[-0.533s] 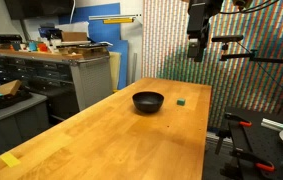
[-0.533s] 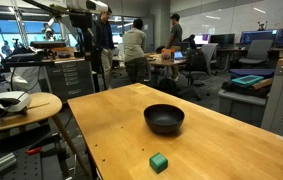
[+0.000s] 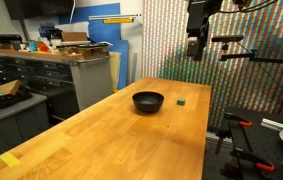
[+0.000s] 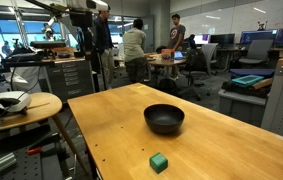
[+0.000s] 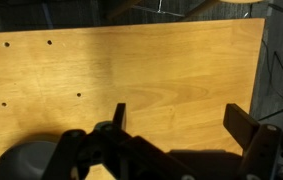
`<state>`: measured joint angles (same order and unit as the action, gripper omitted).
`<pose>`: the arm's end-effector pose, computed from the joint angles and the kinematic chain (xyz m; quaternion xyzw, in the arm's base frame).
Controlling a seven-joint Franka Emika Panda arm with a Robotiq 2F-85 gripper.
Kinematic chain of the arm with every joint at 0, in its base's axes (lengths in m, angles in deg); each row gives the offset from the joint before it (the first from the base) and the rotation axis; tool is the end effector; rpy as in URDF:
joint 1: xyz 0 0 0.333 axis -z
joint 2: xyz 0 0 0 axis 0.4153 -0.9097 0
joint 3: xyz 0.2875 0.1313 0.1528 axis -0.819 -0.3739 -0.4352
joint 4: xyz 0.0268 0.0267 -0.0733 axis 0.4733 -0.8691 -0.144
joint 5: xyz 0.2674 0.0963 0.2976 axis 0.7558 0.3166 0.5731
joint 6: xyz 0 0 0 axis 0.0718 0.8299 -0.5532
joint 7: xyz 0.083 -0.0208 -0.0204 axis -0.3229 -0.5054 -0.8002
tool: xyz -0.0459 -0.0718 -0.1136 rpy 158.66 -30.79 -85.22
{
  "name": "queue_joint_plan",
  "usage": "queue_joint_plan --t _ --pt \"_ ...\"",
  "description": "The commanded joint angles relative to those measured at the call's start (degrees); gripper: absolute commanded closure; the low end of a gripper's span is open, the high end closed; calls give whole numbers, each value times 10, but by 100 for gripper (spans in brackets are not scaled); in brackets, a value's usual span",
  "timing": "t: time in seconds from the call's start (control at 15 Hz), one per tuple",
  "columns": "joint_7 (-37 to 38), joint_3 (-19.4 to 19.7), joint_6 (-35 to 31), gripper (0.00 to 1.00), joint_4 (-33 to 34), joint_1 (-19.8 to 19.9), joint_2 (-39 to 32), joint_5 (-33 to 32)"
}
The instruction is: Put the green block into the black bowl
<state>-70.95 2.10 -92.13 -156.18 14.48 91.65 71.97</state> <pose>0.3764 0.1408 0.4200 -0.9923 0.0342 0.0001 0.1193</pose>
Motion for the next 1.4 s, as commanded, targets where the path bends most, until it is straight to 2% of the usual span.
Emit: queue_joint_plan --t 0.0,0.4,0.87,1.33 --pt "-1 -3 2 0 1 3 0 1" --pt "8 -1 -30 0 -4 28 -8 -23" --pt "11 16 -83 0 -11 76 -7 -69" --pt "4 35 -106 0 -19 127 -15 -151"
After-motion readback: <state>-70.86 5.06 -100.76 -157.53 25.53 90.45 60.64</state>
